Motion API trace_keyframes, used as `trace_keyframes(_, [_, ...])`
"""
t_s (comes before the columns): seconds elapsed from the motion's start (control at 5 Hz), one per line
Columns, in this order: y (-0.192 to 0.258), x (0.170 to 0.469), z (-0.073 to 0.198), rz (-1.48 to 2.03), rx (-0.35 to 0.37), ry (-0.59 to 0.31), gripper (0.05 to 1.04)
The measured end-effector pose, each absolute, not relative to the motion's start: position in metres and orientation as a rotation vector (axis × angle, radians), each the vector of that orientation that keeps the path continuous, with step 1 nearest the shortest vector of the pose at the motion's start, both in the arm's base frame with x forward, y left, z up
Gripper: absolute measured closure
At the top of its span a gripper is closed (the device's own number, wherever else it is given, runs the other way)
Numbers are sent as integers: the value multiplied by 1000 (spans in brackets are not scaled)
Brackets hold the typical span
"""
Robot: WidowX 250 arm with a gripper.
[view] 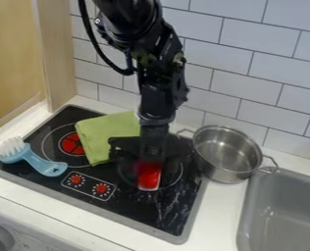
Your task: Move the red object
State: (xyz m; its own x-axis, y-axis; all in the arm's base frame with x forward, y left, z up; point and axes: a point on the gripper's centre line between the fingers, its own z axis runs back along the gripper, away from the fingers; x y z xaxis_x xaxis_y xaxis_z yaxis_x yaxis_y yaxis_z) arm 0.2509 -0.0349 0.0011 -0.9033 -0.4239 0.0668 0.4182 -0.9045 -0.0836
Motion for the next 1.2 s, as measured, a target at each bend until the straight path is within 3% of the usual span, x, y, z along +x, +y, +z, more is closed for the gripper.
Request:
trace_keyframes(0.2, [-34, 251, 1, -2694, -116, 97, 72])
trace_keyframes(0.6, [-35, 254, 14, -2705, -63, 76, 85])
trace_keyframes(1.0, [-34, 261, 42, -2739, 63, 43, 85])
trace_keyframes(1.2, [-34, 261, 43, -2745, 63, 43, 85])
